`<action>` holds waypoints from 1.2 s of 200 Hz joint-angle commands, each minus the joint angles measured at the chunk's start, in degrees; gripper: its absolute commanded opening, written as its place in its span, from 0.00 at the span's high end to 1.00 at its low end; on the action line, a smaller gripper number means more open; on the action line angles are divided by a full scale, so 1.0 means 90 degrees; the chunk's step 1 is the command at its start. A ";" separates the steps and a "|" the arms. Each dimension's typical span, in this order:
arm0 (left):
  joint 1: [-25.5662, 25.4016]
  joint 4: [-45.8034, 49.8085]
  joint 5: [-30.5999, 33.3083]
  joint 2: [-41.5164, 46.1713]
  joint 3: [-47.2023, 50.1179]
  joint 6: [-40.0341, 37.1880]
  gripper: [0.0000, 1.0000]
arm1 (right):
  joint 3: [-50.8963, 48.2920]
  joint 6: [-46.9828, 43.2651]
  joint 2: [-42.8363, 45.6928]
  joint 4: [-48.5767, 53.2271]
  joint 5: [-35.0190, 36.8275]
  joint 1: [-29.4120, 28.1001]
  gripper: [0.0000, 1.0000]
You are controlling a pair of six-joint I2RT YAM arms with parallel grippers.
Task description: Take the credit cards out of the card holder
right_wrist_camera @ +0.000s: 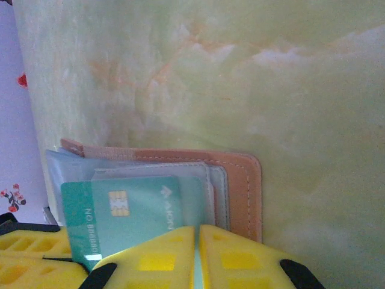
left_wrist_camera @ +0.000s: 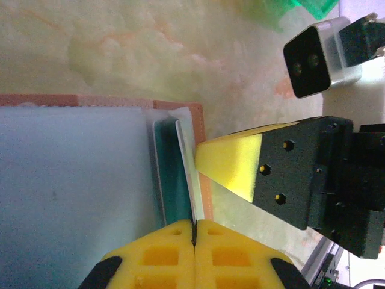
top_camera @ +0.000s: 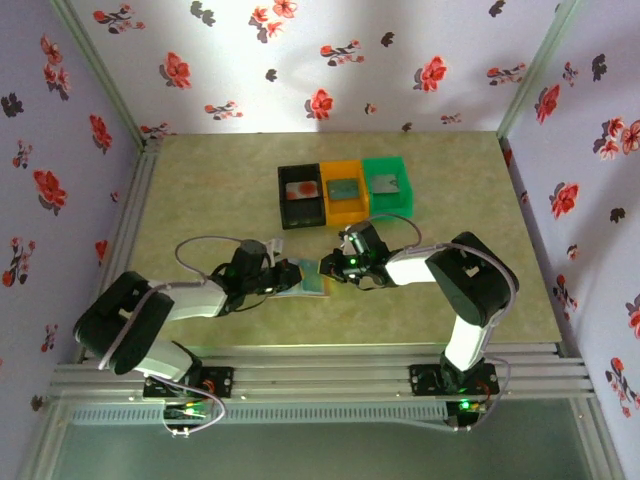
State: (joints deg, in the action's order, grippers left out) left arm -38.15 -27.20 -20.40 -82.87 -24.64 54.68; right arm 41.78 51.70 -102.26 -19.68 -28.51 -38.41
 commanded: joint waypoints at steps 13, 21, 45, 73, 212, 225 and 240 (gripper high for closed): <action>0.0155 0.0029 0.0050 0.0373 0.0138 -0.0284 1.00 | -0.0153 0.0007 -0.0143 0.0325 0.0160 -0.0078 0.89; 0.0181 0.0038 0.0049 0.0406 0.0159 -0.0293 1.00 | -0.0144 0.0002 -0.0135 0.0331 0.0164 -0.0076 0.89; 0.0224 0.0040 0.0041 0.0514 0.0217 -0.0311 1.00 | -0.0151 0.0007 -0.0123 0.0351 0.0180 -0.0077 0.89; 0.0256 0.0086 0.0043 0.0662 0.0249 -0.0361 1.00 | -0.0145 0.0007 -0.0114 0.0361 0.0182 -0.0073 0.89; 0.0543 0.0871 -0.0007 0.1635 0.0381 -0.0794 1.00 | 0.0045 -0.0212 0.0100 0.0740 0.0190 -0.0058 0.89; 0.0572 0.0914 -0.0072 0.1731 0.0380 -0.0854 1.00 | 0.0078 -0.0297 0.0181 0.0789 0.0145 -0.0037 0.88; 0.0641 0.1069 -0.0156 0.1858 0.0341 -0.0984 1.00 | 0.0088 -0.0430 0.0324 0.0828 0.0116 -0.0019 0.86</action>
State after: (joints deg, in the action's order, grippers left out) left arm -33.45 -20.23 -20.27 -68.36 -21.63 49.04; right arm 41.98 50.72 -101.23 -17.23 -28.49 -38.41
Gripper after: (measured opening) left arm 0.054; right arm 0.126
